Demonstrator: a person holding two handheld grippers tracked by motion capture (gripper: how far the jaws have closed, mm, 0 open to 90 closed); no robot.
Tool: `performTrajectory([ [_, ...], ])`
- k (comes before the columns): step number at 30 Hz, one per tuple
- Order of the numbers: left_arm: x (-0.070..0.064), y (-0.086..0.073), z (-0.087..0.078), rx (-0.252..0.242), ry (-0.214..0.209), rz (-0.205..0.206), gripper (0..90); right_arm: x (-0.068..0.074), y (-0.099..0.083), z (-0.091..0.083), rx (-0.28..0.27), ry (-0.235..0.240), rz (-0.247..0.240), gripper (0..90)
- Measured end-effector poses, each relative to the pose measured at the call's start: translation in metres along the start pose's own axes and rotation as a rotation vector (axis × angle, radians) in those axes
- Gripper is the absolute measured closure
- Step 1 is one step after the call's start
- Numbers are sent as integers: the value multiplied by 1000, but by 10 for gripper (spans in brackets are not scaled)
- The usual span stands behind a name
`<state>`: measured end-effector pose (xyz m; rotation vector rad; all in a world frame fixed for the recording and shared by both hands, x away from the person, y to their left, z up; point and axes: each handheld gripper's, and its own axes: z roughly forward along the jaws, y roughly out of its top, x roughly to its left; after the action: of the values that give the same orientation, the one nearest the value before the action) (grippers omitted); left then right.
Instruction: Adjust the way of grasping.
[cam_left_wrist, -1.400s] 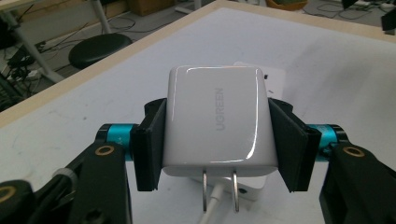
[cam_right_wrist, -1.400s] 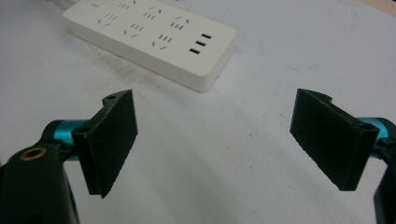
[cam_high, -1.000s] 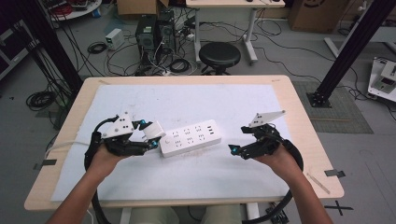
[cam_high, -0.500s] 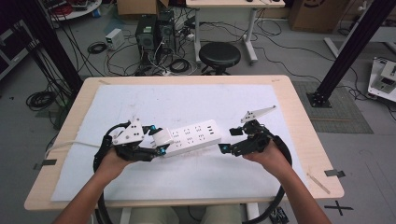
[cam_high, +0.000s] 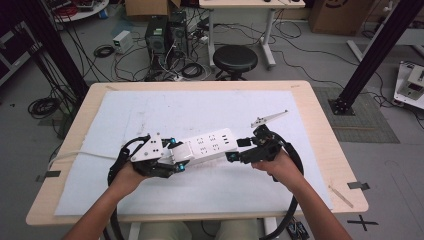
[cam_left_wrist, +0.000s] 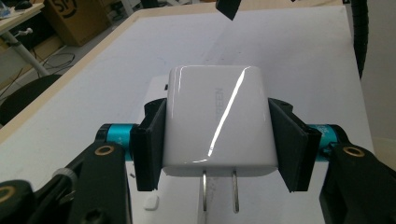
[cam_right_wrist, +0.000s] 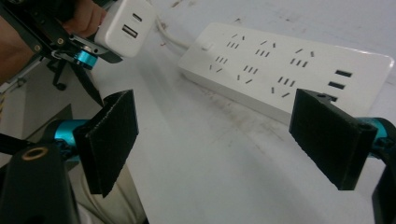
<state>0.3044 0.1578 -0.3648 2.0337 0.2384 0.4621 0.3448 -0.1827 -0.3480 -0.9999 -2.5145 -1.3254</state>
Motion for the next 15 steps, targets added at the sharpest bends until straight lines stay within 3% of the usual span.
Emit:
performTrajectory([
  [15, -5, 2, 18, -24, -31, 74, 425, 4, 11, 17, 10, 99, 125, 161],
])
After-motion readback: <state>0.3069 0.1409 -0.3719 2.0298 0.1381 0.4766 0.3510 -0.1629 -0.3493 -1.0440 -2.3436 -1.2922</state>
